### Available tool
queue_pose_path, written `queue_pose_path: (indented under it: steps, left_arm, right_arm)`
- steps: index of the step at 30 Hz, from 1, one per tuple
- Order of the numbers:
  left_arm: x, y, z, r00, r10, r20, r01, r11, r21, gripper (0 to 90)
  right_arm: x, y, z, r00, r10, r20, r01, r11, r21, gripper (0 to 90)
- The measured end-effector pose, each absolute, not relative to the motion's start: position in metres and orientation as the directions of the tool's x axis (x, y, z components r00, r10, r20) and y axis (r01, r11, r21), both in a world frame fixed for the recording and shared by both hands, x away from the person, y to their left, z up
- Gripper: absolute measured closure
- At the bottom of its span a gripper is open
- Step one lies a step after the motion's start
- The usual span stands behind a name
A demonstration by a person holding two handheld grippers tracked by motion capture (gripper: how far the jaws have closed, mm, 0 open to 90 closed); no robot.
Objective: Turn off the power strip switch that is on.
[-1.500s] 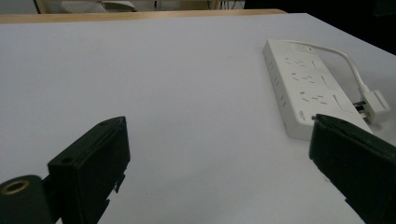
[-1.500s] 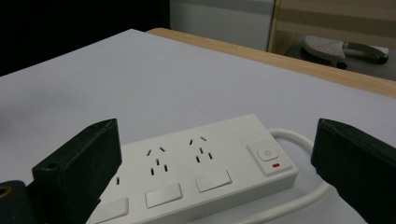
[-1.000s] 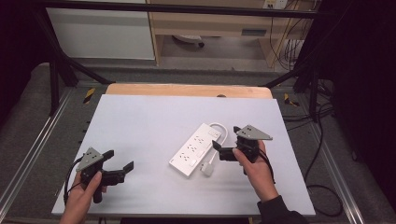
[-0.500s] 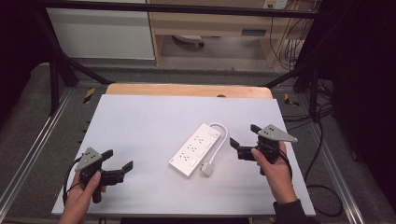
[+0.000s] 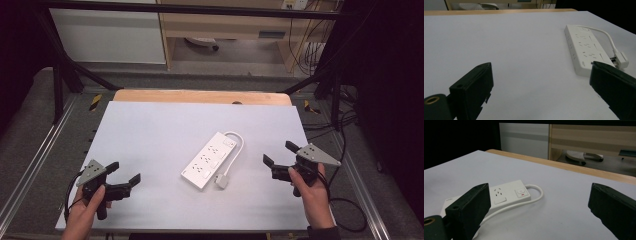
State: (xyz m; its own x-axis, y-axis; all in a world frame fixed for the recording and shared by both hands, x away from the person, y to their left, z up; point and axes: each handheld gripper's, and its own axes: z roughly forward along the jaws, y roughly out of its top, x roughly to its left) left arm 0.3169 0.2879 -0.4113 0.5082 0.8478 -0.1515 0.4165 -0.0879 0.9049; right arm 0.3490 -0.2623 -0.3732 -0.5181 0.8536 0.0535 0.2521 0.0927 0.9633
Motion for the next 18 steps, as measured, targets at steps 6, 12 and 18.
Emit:
queue_pose_path:
  steps: [6,12,18]
  left_arm:
    - [0.312,0.291,-0.412,0.502,0.851,-0.156,0.421,-0.082,0.903,5.3]
    - [0.307,0.295,-0.411,0.501,0.852,-0.155,0.416,-0.08,0.906,5.2]
    - [0.308,0.296,-0.412,0.496,0.854,-0.154,0.417,-0.079,0.905,5.2]
  right_arm:
    - [0.345,-0.276,-0.381,-0.5,0.865,0.051,0.254,0.09,0.963,5.3]
    - [0.345,-0.29,-0.391,-0.472,0.879,0.07,0.262,0.064,0.963,5.5]
    - [0.347,-0.3,-0.4,-0.44,0.895,0.074,0.272,0.054,0.961,5.3]
